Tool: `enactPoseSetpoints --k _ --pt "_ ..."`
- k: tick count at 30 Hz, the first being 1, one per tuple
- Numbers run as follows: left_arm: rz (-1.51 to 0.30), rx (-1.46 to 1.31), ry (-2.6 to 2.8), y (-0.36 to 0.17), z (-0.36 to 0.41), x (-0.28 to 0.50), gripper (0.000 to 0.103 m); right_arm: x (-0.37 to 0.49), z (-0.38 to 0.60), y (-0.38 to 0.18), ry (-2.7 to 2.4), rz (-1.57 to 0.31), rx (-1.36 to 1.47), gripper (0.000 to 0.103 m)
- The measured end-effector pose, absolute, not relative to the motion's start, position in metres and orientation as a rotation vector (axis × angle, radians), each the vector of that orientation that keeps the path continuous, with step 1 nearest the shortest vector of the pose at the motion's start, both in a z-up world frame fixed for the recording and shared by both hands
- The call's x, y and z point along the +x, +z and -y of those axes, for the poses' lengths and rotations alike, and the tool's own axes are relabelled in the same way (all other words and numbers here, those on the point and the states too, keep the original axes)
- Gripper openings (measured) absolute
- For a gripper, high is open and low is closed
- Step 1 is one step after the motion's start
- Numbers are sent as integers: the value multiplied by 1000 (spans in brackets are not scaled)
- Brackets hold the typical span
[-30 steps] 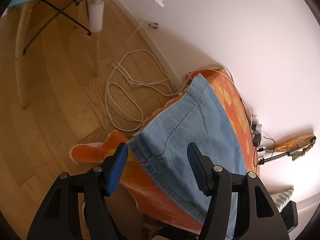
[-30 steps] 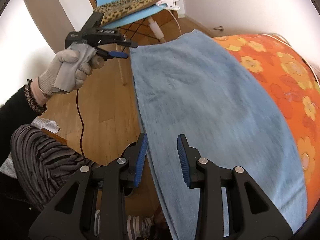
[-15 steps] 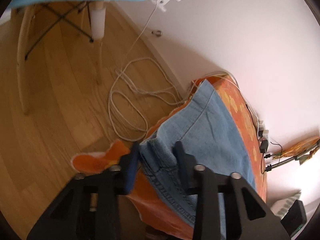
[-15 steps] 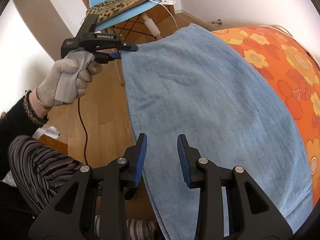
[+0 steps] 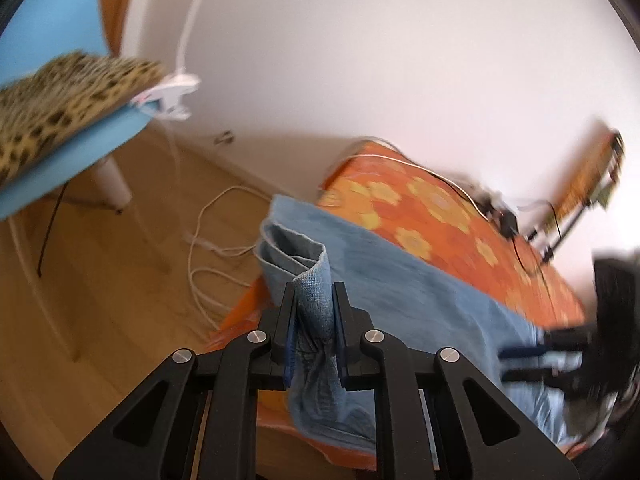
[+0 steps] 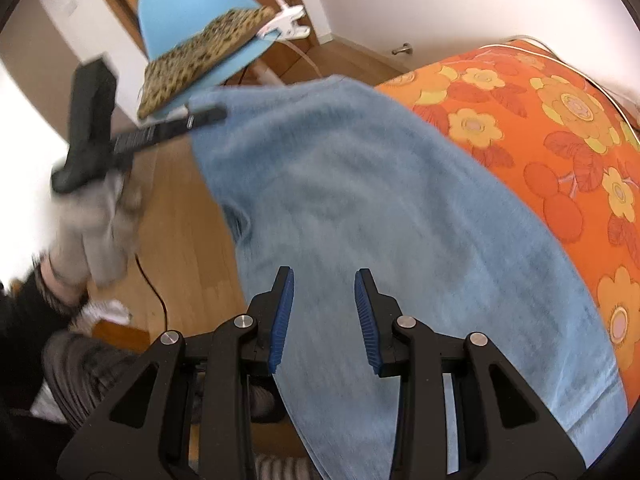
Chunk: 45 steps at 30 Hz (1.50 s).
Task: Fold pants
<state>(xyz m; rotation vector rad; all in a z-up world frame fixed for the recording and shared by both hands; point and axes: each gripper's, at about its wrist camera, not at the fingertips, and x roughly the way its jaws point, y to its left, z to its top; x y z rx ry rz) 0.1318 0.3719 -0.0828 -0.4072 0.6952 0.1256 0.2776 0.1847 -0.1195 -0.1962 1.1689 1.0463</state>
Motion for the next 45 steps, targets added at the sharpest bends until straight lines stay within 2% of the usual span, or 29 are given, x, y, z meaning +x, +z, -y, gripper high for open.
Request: enactPoseSetpoints --k 1,2,8,16,27,28,30,33,38,45 --pt "-695 -390 116 -82 -367 133 14 287 -191 -117 1049 -1181 -163 40" --pt "-695 -378 109 -82 -363 134 14 295 -197 -115 1047 -1188 -139 48" --pt "-682 -311 56 -87 -343 136 14 351 -267 -106 1075 -1295 0 54" --pt "-683 -312 -40 -101 -324 137 14 368 -376 -115 1067 -1339 -230 57" --pt "-692 -291 -93 -108 -312 135 14 350 -434 -167 904 -1374 -583 57" --pt "-693 -289 -95 -108 -311 134 14 349 -436 -171 881 -1375 -615 54" --pt "-695 -285 -96 -107 -311 133 14 350 -435 -173 858 -1372 -633 29" --pt "-692 -276 -98 -101 -308 129 13 359 -425 -166 860 -1398 -544 13" --pt "-660 -274 -108 -71 -305 120 13 375 -392 -127 890 -1371 -366 9" --pt "-593 -192 -164 0 -263 116 13 380 -320 -44 896 -1272 -145 9"
